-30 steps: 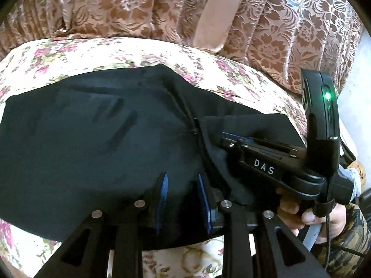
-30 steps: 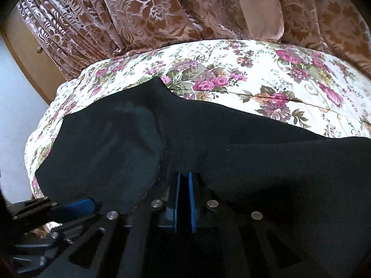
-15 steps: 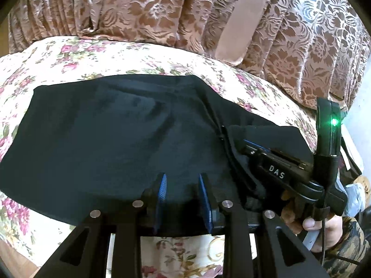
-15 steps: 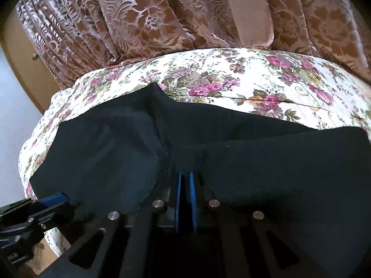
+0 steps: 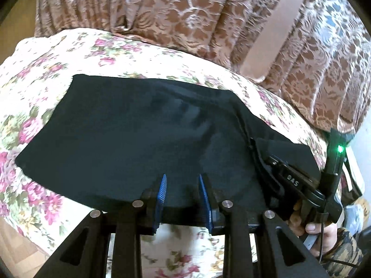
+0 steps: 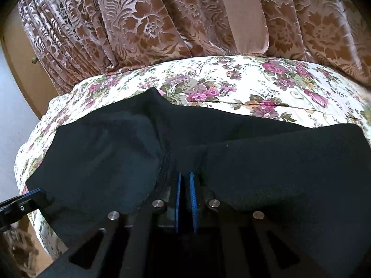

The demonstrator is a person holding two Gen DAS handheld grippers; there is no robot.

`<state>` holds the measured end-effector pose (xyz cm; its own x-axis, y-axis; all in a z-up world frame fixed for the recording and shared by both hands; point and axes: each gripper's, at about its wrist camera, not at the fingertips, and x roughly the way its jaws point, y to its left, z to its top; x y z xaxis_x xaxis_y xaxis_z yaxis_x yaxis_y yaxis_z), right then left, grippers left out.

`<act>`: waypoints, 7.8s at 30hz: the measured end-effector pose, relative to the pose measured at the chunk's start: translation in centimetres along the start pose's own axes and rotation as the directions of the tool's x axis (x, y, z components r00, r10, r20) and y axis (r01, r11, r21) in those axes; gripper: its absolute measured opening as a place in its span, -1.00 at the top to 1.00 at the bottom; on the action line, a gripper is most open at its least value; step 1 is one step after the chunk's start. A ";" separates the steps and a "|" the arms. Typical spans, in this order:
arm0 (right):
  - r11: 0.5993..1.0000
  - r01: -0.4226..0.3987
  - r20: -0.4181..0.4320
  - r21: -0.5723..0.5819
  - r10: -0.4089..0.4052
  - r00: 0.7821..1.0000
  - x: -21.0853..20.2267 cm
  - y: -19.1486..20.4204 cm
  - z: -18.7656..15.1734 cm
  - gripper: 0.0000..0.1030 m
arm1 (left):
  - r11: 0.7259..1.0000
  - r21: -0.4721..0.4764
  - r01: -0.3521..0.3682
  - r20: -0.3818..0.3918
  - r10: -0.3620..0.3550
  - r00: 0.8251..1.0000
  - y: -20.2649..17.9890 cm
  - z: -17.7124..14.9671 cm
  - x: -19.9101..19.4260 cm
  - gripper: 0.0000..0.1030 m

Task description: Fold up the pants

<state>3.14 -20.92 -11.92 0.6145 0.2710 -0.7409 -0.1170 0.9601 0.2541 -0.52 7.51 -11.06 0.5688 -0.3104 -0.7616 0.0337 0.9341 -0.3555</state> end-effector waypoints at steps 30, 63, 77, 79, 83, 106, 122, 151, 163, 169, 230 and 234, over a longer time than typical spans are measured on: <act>1.000 -0.016 0.066 0.007 0.016 0.998 -0.5 -0.3 -0.7 0.83 | 0.623 -0.751 0.217 0.161 -0.146 0.976 21.9 -2.3 -2.3 0.18; 0.825 -0.562 -0.041 0.061 0.565 0.824 -6.4 5.6 3.7 -0.38 | 0.956 0.163 0.242 0.145 -0.266 0.953 -2.6 4.3 -5.4 0.69; 0.838 -0.533 -0.229 0.120 0.546 0.806 -0.7 7.6 4.7 0.72 | 0.877 0.341 0.340 0.020 -0.368 0.930 -6.4 1.4 -5.4 0.60; 0.844 -0.528 -0.216 0.095 0.536 0.816 -1.1 7.5 4.6 0.73 | 0.853 0.297 0.430 -0.016 -0.446 0.895 -5.1 1.6 -6.1 0.44; 0.831 -0.550 -0.193 0.086 0.556 0.809 -1.8 7.2 5.0 0.74 | 0.849 0.126 0.513 0.057 -0.523 0.851 0.2 2.5 -8.1 0.38; 0.871 -0.490 0.122 0.034 0.483 0.867 -17.5 -4.1 6.7 0.74 | 0.881 0.104 0.462 -0.032 -0.461 0.887 -4.8 4.4 -0.8 0.39; 0.873 -0.270 -0.019 0.407 0.304 0.953 -11.2 -19.9 -2.5 0.73 | 0.823 0.203 0.530 -0.258 -0.477 0.840 -11.9 0.3 2.3 0.39; 0.964 0.076 -0.101 0.254 -0.052 0.994 -17.0 -15.3 -5.3 0.94 | 0.844 0.395 0.362 -0.191 -0.310 0.931 -14.7 -0.7 1.7 0.33; 0.969 0.140 -0.138 0.205 -0.113 0.984 -16.7 -14.5 -6.4 0.96 | 0.856 0.439 0.272 -0.157 -0.225 0.962 -15.9 -1.3 1.5 0.31; 0.965 0.171 -0.172 0.200 -0.137 0.976 -15.0 -14.8 -7.2 0.96 | 0.853 0.466 0.236 -0.139 -0.193 0.971 -16.5 -1.8 1.4 0.30; 0.928 0.089 -0.048 0.362 -0.077 0.996 -6.8 -20.4 0.7 0.78 | 0.899 0.029 0.437 -0.213 -0.422 0.881 -9.4 8.1 5.4 -0.15; 0.929 0.060 -0.048 0.366 -0.046 0.998 -6.8 -20.8 0.7 0.75 | 0.893 -0.007 0.451 -0.245 -0.439 0.865 -9.5 8.3 7.1 -0.17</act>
<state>1.91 -42.75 -11.76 0.5811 0.2299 -0.7806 0.2136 0.8825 0.4189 10.02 -2.09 -8.63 0.2757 -0.7213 -0.6354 0.2807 0.6926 -0.6644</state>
